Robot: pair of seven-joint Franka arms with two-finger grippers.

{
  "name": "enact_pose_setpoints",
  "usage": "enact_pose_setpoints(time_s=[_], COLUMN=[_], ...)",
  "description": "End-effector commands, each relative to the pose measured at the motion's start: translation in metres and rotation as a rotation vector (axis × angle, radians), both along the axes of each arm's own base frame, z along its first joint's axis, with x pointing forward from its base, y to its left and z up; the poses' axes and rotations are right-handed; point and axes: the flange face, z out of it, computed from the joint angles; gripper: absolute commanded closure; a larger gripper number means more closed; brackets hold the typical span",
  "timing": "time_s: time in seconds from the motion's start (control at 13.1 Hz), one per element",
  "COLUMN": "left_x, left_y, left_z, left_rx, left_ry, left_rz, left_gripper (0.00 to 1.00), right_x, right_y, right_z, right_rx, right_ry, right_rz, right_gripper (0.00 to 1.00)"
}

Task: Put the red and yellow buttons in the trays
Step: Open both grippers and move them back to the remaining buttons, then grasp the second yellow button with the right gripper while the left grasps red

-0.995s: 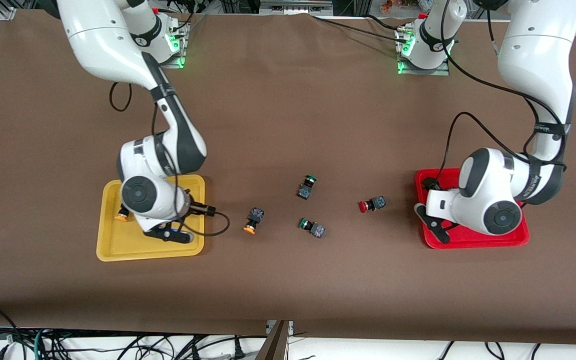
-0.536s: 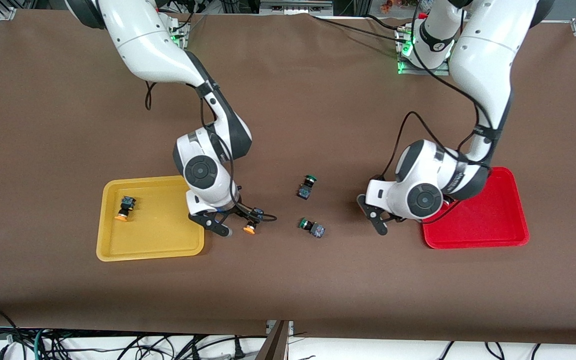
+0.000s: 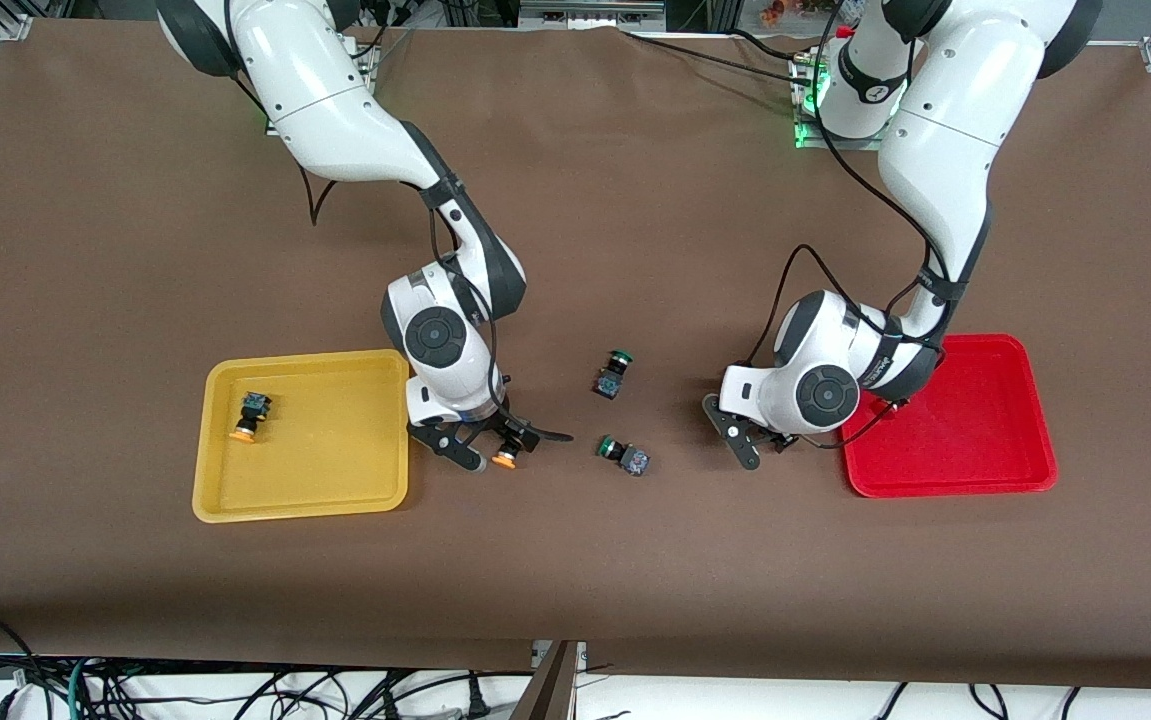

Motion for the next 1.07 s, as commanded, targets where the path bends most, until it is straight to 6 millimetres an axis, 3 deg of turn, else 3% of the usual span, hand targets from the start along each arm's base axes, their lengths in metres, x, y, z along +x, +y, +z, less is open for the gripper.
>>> enact_pose_setpoints(time_s=[0.0, 0.08, 0.15, 0.31, 0.38, 0.46, 0.61, 0.77, 0.84, 0.92, 0.99], left_x=[-0.005, -0.005, -0.005, -0.003, 0.000, 0.001, 0.013, 0.033, 0.038, 0.040, 0.042], left_y=[-0.001, -0.002, -0.003, -0.002, 0.000, 0.003, 0.025, 0.077, 0.102, 0.131, 0.169], left_z=[0.003, 0.004, 0.004, 0.007, 0.016, 0.036, 0.091, 0.132, 0.144, 0.150, 0.156], left_rx=[-0.002, -0.002, -0.002, -0.002, -0.001, 0.010, 0.041, 0.053, 0.054, 0.053, 0.045], left_ry=[-0.003, -0.003, -0.003, -0.006, -0.011, 0.000, 0.052, 0.115, 0.149, 0.169, 0.169], left_rz=[-0.006, -0.007, -0.009, -0.009, -0.012, -0.011, 0.009, 0.061, 0.062, 0.069, 0.078], left_gripper=[0.59, 0.81, 0.93, 0.94, 0.95, 0.95, 0.95, 0.95, 0.94, 0.94, 0.93], right_x=[-0.003, -0.003, -0.003, -0.002, -0.002, -0.002, -0.001, 0.004, 0.003, 0.002, 0.001], right_y=[0.004, 0.004, 0.004, 0.004, 0.004, 0.004, 0.003, -0.002, -0.002, 0.000, 0.003], right_z=[-0.008, -0.008, -0.008, -0.006, -0.006, -0.004, 0.001, 0.012, 0.018, 0.020, 0.021], right_rx=[-0.008, -0.009, -0.010, -0.009, -0.009, -0.010, -0.009, -0.006, -0.005, -0.002, 0.000], right_ry=[-0.001, -0.002, -0.002, -0.003, -0.003, -0.004, -0.004, -0.004, 0.002, 0.004, 0.002], right_rz=[0.010, 0.013, 0.017, 0.017, 0.019, 0.019, 0.020, 0.023, 0.026, 0.027, 0.025], right_gripper=[0.22, 0.31, 0.45, 0.79, 0.91, 1.00, 1.00, 1.00, 1.00, 0.61, 0.01])
